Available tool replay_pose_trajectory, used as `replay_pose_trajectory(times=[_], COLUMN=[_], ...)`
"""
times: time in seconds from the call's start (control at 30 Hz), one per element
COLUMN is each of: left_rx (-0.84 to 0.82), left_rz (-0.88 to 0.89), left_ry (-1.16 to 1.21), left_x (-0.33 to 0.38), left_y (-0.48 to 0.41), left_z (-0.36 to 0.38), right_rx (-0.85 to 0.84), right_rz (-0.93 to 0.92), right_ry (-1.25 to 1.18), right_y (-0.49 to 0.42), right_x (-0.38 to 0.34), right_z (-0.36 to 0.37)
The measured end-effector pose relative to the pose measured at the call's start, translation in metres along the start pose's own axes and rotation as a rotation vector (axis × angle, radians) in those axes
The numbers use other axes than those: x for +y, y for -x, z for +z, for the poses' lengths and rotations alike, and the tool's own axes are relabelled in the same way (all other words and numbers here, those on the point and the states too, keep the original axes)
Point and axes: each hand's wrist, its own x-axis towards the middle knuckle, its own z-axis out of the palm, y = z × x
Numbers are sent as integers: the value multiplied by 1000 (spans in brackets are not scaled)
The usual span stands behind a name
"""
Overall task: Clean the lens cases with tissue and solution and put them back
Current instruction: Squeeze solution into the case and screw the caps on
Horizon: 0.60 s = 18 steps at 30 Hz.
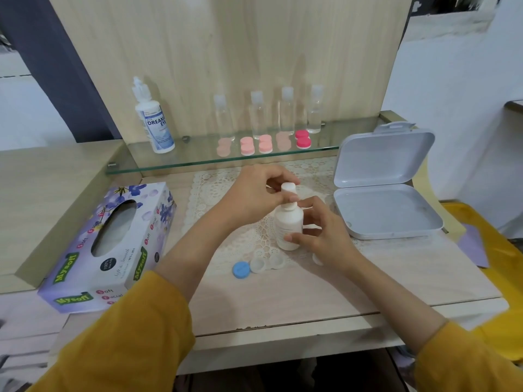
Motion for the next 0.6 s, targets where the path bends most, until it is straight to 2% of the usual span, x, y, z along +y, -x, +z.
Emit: replay_pose_trajectory(times=[0.07,0.1,0.23,0.3,0.47,0.53,0.6], left_rx=[-123,-134,102,95,-57,-35,68], left_rz=[5,9,13,20,52,64,49], left_ry=[24,24,-24,19,40,51,39], left_x=[1,1,-1,-2,-3,-3,-4], left_y=[0,1,1,1,5,6,7], left_z=[-4,-4,2,3,-4,-2,1], right_rx=[-5,-7,-6,-7,-15,-18,-16], right_rz=[-1,-1,-1,-3,-1,-4,-3], right_ry=[-2,-4,-13,-14,-19,-18,-16], right_y=[0,1,1,1,1,1,1], right_x=[0,0,0,0,1,1,2], right_z=[-1,-1,-1,-1,-2,-2,-2])
